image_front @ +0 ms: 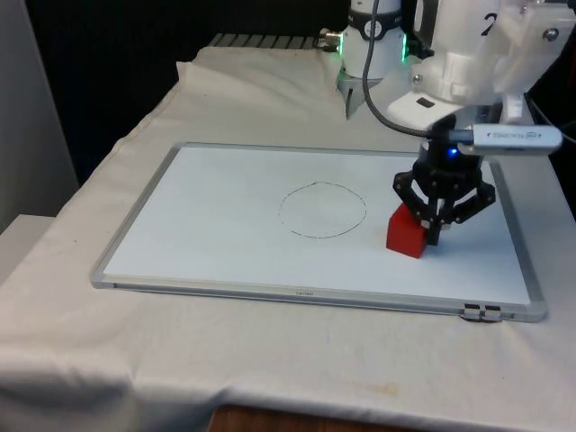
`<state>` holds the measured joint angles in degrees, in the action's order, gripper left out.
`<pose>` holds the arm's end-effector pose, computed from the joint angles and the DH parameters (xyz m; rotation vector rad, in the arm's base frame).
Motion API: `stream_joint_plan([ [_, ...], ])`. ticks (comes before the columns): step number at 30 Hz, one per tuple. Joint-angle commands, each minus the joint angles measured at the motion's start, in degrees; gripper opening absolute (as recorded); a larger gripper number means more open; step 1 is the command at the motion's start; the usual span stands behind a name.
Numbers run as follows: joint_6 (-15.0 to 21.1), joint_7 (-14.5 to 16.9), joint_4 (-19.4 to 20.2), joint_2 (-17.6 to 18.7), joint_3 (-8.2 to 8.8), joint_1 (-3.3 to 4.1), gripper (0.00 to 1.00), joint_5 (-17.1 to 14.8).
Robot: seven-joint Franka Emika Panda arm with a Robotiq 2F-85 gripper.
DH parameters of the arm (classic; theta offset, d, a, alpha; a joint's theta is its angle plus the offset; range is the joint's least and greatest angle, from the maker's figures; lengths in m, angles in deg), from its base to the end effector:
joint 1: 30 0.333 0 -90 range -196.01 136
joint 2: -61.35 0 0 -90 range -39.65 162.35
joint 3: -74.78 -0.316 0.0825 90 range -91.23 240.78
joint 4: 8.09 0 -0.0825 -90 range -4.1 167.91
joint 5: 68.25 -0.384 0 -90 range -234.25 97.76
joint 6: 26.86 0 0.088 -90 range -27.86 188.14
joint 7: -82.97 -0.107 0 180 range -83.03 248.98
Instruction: Push the cube into the marked area.
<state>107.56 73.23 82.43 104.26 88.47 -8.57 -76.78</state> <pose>0.6928 0.1204 0.2102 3.0931 -0.1116 0.0757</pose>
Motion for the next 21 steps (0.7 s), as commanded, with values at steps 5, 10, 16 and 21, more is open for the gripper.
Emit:
stream_joint_plan([
  [5,-0.46,-0.80,1.95,-0.92,1.38,0.29,0.00,2.98],
  [10,-0.97,-1.15,2.12,-1.03,1.60,0.00,0.00,4.58],
  [16,-1.09,-2.01,3.32,-1.49,3.09,0.34,0.00,7.28],
  [21,-1.43,-2.46,3.78,-1.60,3.95,0.34,0.00,9.17],
])
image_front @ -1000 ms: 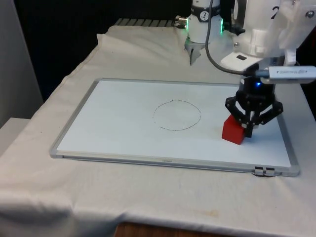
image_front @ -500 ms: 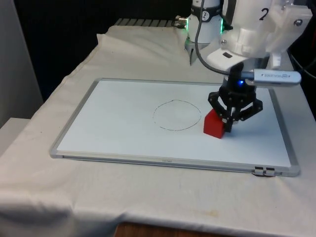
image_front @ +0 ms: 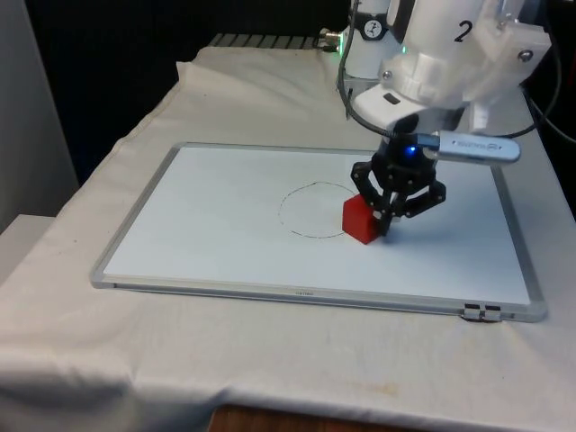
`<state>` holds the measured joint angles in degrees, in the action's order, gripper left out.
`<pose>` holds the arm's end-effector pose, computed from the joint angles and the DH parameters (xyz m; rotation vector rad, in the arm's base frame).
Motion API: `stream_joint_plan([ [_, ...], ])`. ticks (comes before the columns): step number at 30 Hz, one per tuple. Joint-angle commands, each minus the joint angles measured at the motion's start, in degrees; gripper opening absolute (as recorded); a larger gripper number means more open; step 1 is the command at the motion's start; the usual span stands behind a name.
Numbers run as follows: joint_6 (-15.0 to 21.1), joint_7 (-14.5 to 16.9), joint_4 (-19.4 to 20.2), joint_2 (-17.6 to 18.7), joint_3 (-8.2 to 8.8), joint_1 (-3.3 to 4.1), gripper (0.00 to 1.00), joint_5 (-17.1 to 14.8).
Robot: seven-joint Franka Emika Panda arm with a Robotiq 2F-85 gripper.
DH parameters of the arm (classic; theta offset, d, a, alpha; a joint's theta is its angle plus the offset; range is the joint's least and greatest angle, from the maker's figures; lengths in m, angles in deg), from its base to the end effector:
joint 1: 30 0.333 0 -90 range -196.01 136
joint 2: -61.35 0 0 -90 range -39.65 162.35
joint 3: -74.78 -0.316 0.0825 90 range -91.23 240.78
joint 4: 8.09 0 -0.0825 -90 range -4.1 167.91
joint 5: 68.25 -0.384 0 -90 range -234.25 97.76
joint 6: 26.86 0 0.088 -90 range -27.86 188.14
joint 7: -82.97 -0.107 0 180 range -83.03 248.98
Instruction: Push the cube into the marked area.
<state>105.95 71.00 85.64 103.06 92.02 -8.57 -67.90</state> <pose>0.6826 0.0746 0.2055 2.9363 -0.0890 0.0188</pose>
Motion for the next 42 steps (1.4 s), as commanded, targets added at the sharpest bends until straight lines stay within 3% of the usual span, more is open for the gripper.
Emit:
stream_joint_plan([
  [1,0.11,-0.40,0.63,-0.40,0.57,0.34,0.00,0.63],
  [6,0.00,-0.80,1.89,-1.09,1.49,0.34,0.00,2.86],
  [7,-0.17,-0.52,1.09,-0.46,0.92,0.00,0.00,2.29],
  [8,0.00,-0.86,2.18,-1.26,1.66,0.34,0.00,3.21],
  [15,0.23,-1.72,5.33,-3.50,2.18,0.63,0.00,5.79],
  [16,-0.17,-1.26,4.70,-3.04,1.78,0.06,0.00,5.39],
  [17,0.29,-2.01,5.73,-3.72,2.12,0.69,0.00,6.13],
  [21,0.40,-3.55,7.39,-4.76,1.26,0.92,0.00,7.56],
  [25,-0.06,-3.90,7.39,-4.70,0.57,0.63,0.00,7.79],
  [30,1.83,-3.90,8.42,-3.78,-0.06,0.34,0.00,7.33],
  [42,2.06,-3.78,9.63,-3.44,0.74,0.23,0.00,8.02],
])
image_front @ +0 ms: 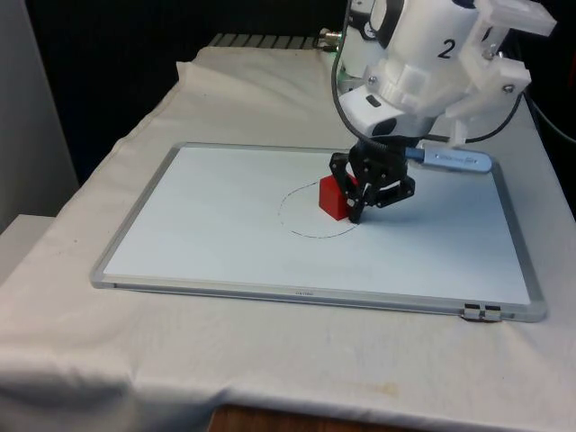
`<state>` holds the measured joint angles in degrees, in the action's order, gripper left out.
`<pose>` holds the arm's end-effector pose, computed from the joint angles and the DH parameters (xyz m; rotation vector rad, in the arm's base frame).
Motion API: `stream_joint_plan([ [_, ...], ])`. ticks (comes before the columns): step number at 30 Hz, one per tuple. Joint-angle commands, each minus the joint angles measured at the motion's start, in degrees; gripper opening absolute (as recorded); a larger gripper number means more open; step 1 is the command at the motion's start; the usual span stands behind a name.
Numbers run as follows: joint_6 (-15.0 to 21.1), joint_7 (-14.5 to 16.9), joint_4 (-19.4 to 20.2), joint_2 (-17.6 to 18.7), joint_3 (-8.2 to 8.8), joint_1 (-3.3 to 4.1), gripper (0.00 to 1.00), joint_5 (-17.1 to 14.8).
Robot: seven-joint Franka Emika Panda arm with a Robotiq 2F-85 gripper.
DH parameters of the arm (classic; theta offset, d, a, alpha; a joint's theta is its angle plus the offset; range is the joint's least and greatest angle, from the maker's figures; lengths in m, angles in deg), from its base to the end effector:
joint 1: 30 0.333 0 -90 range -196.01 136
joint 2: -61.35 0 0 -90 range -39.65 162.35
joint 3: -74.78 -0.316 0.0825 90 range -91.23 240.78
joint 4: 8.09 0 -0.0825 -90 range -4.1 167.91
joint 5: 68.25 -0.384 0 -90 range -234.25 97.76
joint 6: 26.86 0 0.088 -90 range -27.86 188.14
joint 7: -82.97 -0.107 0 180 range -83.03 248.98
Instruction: Push the cube into the marked area.
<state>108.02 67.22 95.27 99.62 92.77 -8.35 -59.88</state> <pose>0.6411 0.0510 0.1824 2.8346 -0.0669 -0.0619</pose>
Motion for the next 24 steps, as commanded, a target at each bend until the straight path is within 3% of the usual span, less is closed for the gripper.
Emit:
stream_joint_plan([
  [1,0.29,0.23,0.63,-0.92,0.17,0.06,0.00,0.29],
  [24,-7.96,1.43,-0.46,-9.63,-0.80,0.40,0.00,3.55],
])
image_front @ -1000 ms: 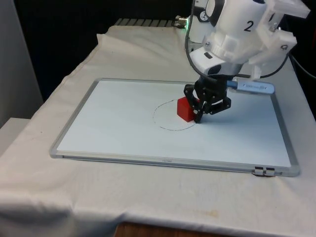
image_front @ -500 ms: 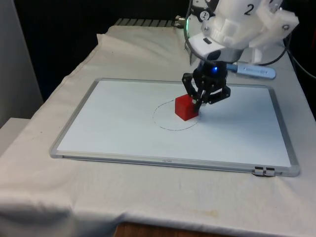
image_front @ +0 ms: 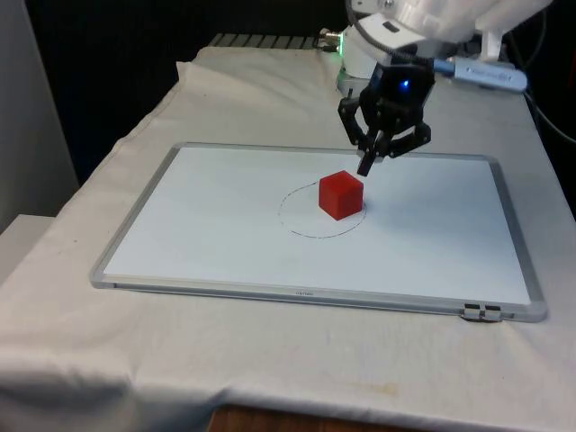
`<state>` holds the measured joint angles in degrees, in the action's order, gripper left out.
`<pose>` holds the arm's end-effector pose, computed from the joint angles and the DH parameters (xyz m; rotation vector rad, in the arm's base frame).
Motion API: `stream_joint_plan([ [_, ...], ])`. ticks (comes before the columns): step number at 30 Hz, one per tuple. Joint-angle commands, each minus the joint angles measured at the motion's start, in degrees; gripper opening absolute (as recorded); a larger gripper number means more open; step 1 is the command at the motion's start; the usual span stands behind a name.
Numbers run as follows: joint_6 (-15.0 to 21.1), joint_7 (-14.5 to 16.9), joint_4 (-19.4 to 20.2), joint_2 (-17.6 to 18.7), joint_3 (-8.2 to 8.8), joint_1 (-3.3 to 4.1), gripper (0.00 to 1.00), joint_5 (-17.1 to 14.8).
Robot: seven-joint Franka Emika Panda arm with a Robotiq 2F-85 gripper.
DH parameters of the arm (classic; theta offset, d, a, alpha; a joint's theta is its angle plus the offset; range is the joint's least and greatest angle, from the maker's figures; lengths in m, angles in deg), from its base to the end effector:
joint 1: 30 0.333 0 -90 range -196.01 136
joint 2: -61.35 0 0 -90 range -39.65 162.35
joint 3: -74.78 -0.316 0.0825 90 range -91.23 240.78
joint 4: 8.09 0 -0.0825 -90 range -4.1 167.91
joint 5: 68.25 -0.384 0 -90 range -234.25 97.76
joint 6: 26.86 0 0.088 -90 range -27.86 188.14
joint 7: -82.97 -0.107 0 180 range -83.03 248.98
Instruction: Push the cube into the marked area.
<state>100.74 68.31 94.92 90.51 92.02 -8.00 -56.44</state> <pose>0.6442 0.0619 0.2730 2.8299 -0.0130 -0.0168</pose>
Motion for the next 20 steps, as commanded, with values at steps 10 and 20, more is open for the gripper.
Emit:
stream_joint_plan([
  [10,-2.58,1.66,-1.72,-2.18,-0.52,0.00,0.00,0.29],
  [20,-4.81,3.67,-4.30,-2.46,-1.03,-0.06,0.00,0.29],
])
